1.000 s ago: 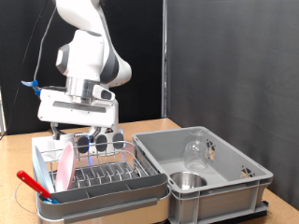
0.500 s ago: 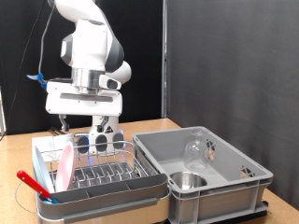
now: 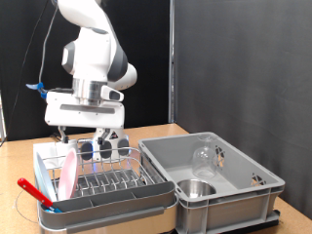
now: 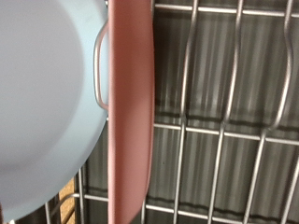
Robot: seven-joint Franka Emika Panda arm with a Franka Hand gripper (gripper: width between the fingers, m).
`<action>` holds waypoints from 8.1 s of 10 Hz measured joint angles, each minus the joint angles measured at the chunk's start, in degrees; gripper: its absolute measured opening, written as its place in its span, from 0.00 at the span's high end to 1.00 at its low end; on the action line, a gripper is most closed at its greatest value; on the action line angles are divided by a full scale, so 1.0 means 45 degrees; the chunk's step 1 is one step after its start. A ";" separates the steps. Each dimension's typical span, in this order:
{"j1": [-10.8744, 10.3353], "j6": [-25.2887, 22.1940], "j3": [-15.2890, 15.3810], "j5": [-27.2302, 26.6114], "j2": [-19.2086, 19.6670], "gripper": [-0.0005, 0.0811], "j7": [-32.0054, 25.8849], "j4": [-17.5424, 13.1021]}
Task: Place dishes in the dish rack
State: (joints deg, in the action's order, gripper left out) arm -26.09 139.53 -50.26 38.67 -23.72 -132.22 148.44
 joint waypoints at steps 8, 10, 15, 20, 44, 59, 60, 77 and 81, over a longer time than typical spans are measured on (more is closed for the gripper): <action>-0.0080 0.1684 -0.0693 -0.0037 0.1520 0.12 -0.0031 0.0242; -0.0137 0.1691 -0.0720 -0.0114 0.1539 0.34 -0.0048 0.0243; -0.0155 0.1650 -0.0807 -0.0315 0.1503 0.93 -0.0160 0.0205; -0.0606 0.0936 -0.0726 -0.2246 0.0268 0.94 -0.1164 -0.0092; 0.4711 0.0441 0.5875 -0.5367 -0.3735 0.94 1.8456 0.2492; 0.9366 0.0994 0.9498 -0.5590 -0.3350 0.94 3.2748 0.2298; 1.0121 0.0787 1.0375 -0.5197 -0.3254 0.94 3.4462 0.2223; 1.3948 0.1697 1.3190 -0.0681 0.1977 0.94 3.8807 0.0195; 1.4039 0.1765 1.3164 -0.0690 0.2271 0.94 3.8819 0.0212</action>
State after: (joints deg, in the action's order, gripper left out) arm 37.09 147.47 8.98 35.57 -13.50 42.46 149.39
